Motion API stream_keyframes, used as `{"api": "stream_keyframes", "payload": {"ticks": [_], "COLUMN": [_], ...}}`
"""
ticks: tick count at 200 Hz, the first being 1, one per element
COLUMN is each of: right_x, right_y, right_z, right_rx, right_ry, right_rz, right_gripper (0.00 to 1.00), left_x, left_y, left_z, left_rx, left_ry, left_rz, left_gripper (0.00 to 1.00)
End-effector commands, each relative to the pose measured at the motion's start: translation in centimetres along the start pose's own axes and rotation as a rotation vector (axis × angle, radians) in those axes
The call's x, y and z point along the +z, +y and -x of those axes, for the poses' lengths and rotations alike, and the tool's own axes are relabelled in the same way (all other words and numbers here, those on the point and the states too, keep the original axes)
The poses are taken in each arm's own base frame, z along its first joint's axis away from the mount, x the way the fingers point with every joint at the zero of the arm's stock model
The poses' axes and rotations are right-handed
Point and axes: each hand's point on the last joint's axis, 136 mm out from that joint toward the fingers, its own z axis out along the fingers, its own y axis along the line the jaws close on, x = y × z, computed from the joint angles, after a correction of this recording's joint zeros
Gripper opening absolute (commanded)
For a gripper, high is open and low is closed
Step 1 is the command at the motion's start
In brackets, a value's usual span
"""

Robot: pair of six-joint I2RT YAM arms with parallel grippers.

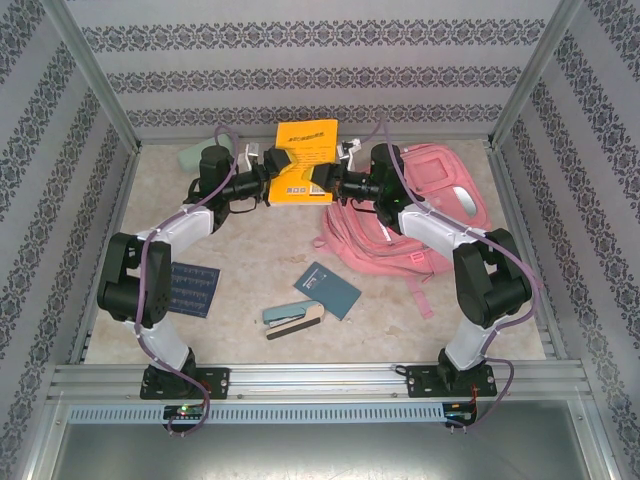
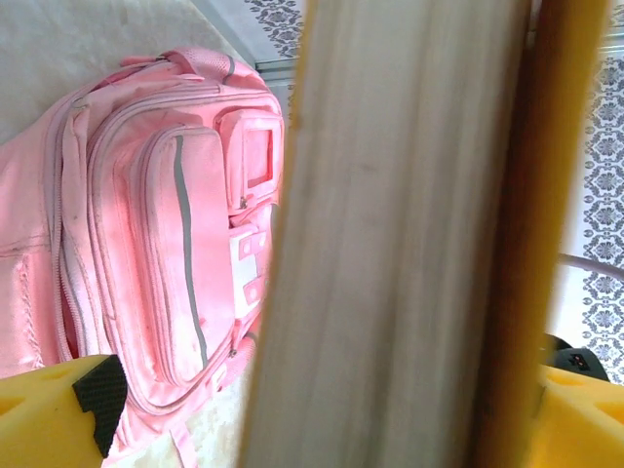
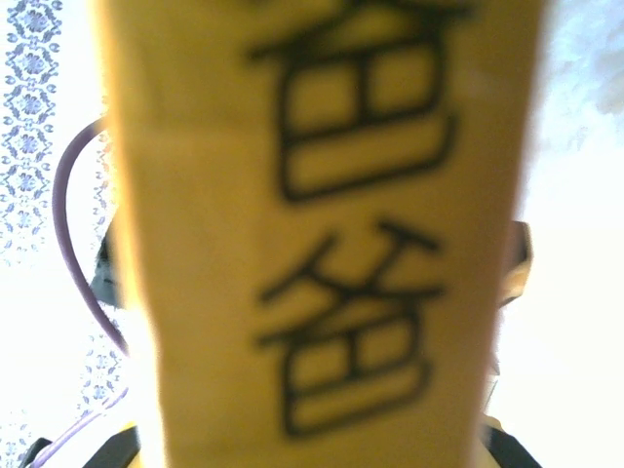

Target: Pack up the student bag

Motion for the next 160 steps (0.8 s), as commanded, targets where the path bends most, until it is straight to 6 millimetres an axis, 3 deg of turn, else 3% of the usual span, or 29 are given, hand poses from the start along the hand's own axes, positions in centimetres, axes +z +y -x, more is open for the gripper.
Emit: {"api": "stream_keyframes", "payload": {"ticks": [1,21,52,77,109,122,138,160], "right_x": [-0.6,-0.6,-0.4,-0.2,-0.3,-0.6,-1.8,-5.2], "right_y": [4.3,4.0,2.9,1.1,-0.5,-1.4,-3.1,-6.8], "right_z": [0.2,0.3,0.2,-0.2,-0.8,-0.8,-0.7,-0.3], "right_rx": [-0.126,-0.126,-0.117,-0.096,-0.087,-0.081,-0.079,-0.131], "right_ry": [-0.004,-0.008,0.006,0.016,0.032,0.031,0.007,-0.059], "right_rz": [0.112,0.107,0.087,0.064,0.03,0.003,-0.073,-0.336], "right_gripper": [0.0,0.0,0.0,0.0,0.0,0.2,0.23,0.41], "left_x": [0.2,0.2,-0.1,-0.5,-0.8,-0.9,-1.0,-1.4], "left_y": [-0.3,-0.3,-2.2,-3.2,-3.6,-3.6,-3.4,-3.3], "left_z": [0.4,0.3,0.5,1.0,0.9,1.0,0.9,0.7], "left_rx": [0.023,0.014,0.014,0.005,0.013,0.015,0.02,0.037], "left_ry": [0.015,0.029,0.016,-0.005,-0.012,-0.016,-0.016,-0.02], "left_rz": [-0.013,-0.018,-0.084,-0.096,-0.087,-0.084,-0.075,-0.057], "left_gripper": [0.97,0.95,0.79,0.54,0.13,0.0,0.0,0.0]}}
